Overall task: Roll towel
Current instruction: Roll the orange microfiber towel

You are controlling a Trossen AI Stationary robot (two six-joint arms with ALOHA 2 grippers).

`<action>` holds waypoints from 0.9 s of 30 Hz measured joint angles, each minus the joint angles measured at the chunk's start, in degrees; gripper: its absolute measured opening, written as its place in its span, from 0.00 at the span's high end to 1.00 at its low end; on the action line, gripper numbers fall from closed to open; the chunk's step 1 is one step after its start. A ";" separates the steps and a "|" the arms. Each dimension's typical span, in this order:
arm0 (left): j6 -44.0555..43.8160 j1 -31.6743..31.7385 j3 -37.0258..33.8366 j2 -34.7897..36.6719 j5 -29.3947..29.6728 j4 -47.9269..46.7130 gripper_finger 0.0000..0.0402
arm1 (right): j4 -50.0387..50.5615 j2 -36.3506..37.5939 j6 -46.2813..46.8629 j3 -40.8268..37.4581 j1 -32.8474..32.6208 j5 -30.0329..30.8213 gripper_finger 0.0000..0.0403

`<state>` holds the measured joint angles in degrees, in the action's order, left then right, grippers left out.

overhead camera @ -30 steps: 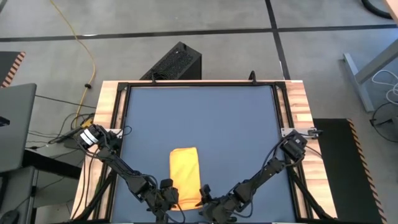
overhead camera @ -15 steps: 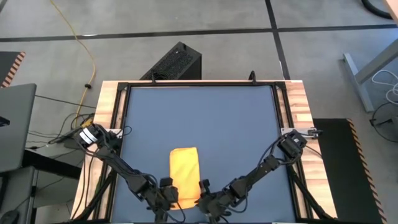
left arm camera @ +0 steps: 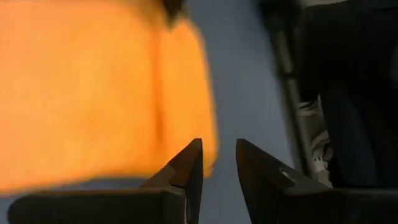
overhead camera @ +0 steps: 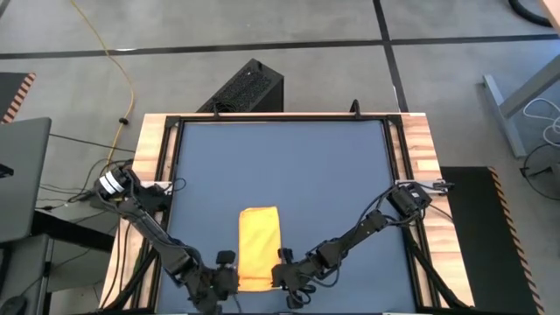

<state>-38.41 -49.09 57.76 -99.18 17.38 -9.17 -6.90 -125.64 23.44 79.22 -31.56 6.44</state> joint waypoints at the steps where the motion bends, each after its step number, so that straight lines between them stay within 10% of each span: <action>1: 2.20 -0.72 0.00 -0.09 1.11 1.39 0.79 | 0.03 0.11 0.92 -0.02 0.26 -0.40 0.93; 10: 18.65 -3.53 0.09 -5.54 10.57 11.27 0.78 | 0.02 0.68 6.06 -0.11 1.28 -1.07 0.93; 27: 17.42 -0.49 0.11 -10.46 12.12 10.62 0.61 | 0.49 0.74 7.93 -0.11 1.36 -1.87 0.93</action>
<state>-20.99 -49.58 57.87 -109.64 29.50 1.45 -6.41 -124.90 31.37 79.11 -30.20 4.56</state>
